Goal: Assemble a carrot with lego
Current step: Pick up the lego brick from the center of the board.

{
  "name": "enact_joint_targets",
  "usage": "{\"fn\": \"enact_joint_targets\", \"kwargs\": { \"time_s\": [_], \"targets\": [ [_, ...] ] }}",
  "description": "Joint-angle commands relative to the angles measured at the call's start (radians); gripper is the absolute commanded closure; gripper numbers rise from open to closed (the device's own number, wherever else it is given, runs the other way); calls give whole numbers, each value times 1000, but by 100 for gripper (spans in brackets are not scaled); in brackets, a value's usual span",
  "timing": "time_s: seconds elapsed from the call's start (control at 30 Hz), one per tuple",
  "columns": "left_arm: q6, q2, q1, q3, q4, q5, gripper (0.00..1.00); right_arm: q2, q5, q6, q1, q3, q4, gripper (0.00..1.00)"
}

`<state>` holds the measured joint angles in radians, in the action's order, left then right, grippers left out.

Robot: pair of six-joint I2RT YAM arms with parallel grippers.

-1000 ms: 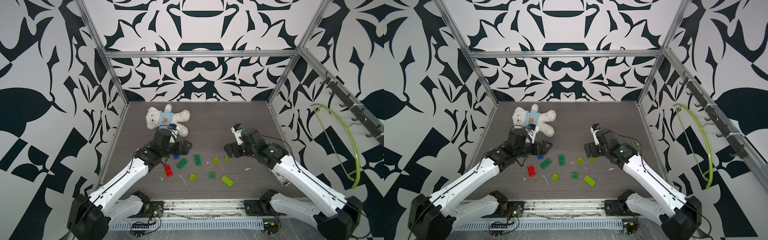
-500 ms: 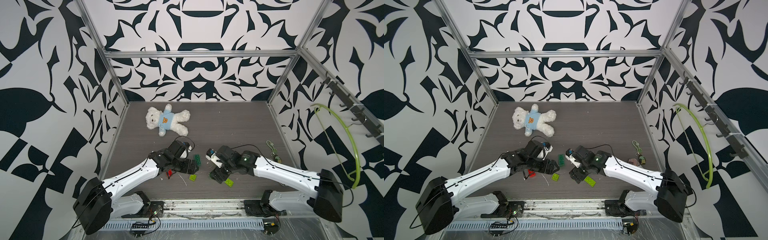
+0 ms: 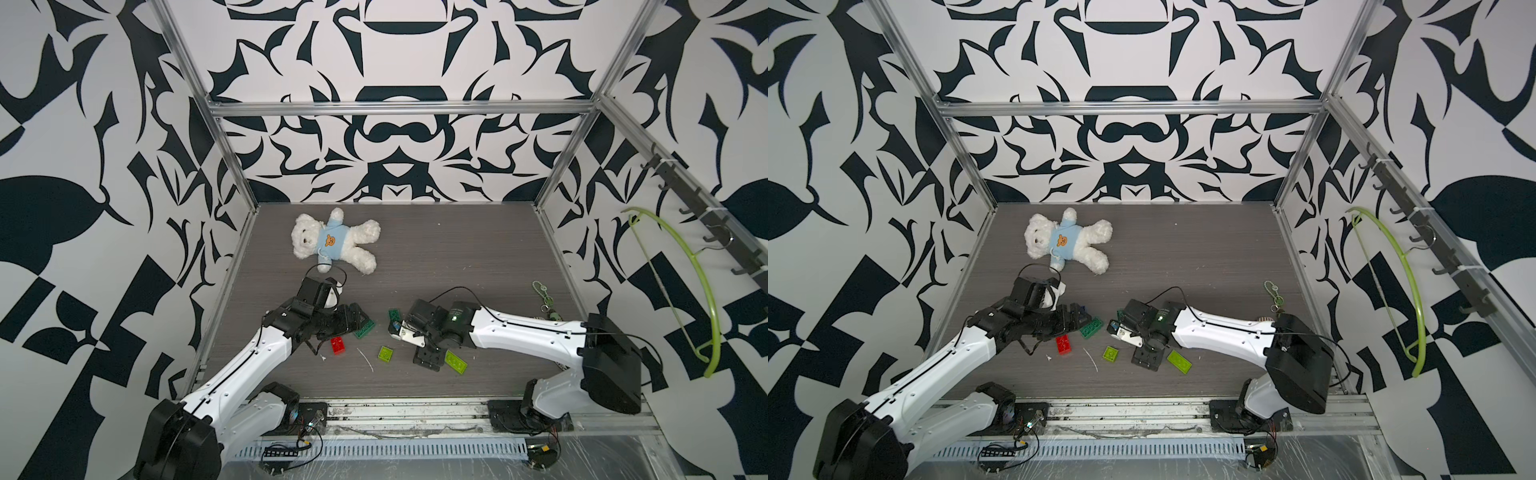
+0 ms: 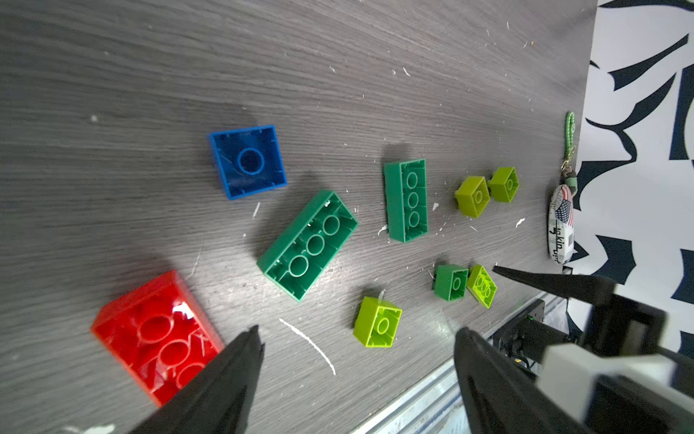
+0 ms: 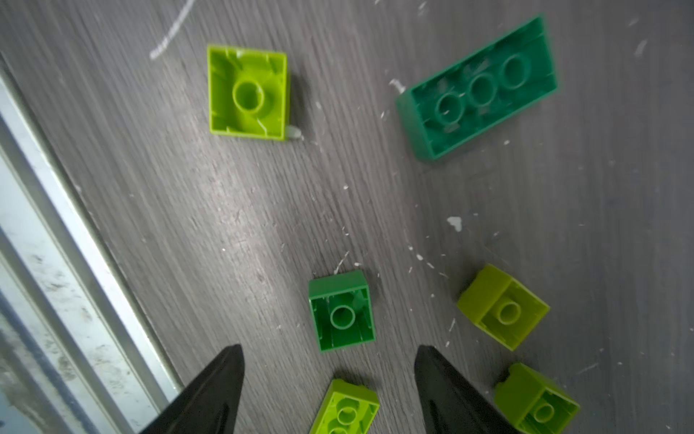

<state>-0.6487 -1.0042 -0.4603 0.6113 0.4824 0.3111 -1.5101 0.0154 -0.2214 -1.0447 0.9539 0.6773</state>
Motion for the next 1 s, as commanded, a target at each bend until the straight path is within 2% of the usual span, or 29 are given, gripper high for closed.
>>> {"fn": "enact_joint_targets", "kwargs": {
  "time_s": [0.0, 0.13, 0.43, 0.63, 0.9, 0.97],
  "targets": [
    [1, 18, 8, -2, 16, -8, 12, -32, 11, -88, -3, -15, -25, 27],
    [-5, 17, 8, 3, 13, 5, 12, -88, 7, -116, -3, -23, -42, 34],
    [0, 34, 8, 1, 14, 4, 12, -118, -14, -102, 4, -41, -95, 40],
    [1, 54, 8, -6, 17, -5, 12, -131, -37, -102, 20, -22, -66, 49],
    [12, 56, 8, -9, 21, -12, 12, -96, -65, -70, 36, -18, -38, 47],
    [14, 55, 6, -12, 20, -15, 12, -100, -65, -61, 41, -14, -36, 51]
  ]
}}
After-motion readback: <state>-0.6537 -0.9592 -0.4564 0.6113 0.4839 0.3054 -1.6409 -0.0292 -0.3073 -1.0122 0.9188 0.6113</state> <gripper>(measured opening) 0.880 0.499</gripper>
